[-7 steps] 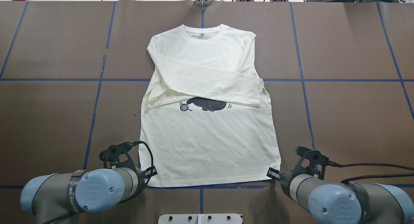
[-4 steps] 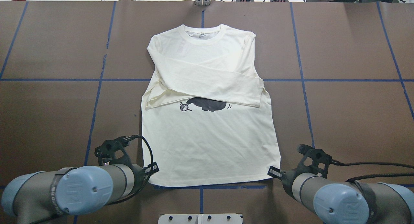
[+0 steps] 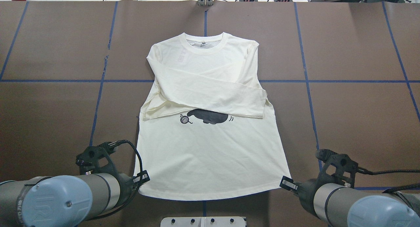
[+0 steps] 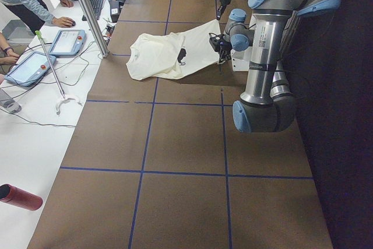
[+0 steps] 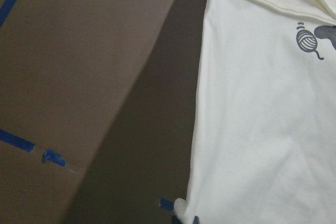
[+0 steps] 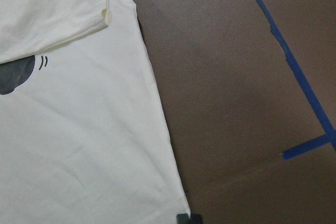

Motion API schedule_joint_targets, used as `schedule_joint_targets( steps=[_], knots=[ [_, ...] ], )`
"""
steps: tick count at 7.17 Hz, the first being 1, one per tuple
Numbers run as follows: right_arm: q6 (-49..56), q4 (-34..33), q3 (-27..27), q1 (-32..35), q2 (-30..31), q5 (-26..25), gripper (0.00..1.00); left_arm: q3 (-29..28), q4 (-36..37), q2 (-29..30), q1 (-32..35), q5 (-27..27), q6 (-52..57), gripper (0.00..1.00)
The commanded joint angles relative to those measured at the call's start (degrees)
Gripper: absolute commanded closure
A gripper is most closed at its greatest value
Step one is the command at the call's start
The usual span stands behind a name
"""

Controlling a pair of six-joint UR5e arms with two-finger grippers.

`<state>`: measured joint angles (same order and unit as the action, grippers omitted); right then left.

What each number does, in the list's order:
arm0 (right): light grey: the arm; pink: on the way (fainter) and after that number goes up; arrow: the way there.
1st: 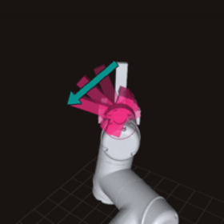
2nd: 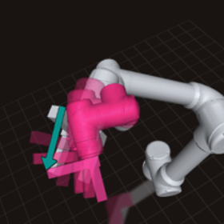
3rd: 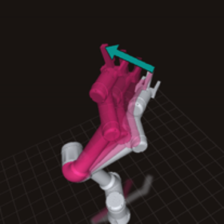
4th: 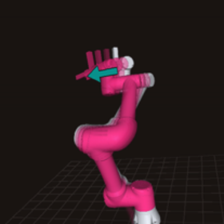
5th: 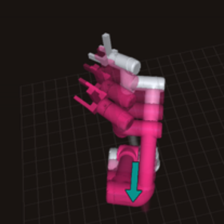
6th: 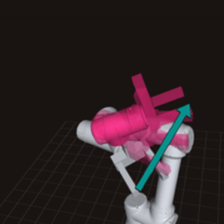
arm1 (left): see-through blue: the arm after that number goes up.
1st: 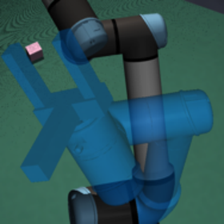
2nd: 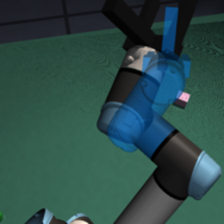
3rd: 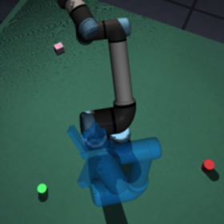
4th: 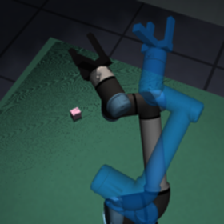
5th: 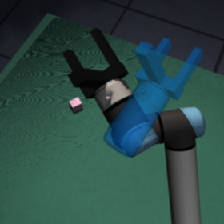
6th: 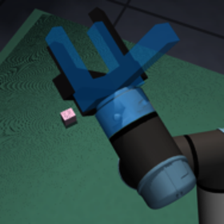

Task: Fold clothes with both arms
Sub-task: 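Lift the hem with both grippers and carry it toward the collar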

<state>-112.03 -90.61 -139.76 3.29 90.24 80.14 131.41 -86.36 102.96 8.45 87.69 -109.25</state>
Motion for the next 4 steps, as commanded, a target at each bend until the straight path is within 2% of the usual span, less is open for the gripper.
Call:
schedule_joint_targets(
  steps=[1, 3, 4],
  knots=[
    [-2.65, -1.23, -1.30, -3.88, -0.06, 0.20, 1.00, 0.60, 0.40, -3.45, -1.84, 0.12, 0.17, 1.00],
    [-3.90, -1.50, -2.27, -4.52, 0.20, -0.07, 1.00, 2.18, 0.32, -3.48, -2.47, 0.55, 0.17, 1.00],
    [-3.46, -1.50, -1.58, -0.95, -0.06, -0.07, 1.00, 2.70, -0.03, -1.20, -1.08, 2.21, 0.70, 1.00]
  ],
)
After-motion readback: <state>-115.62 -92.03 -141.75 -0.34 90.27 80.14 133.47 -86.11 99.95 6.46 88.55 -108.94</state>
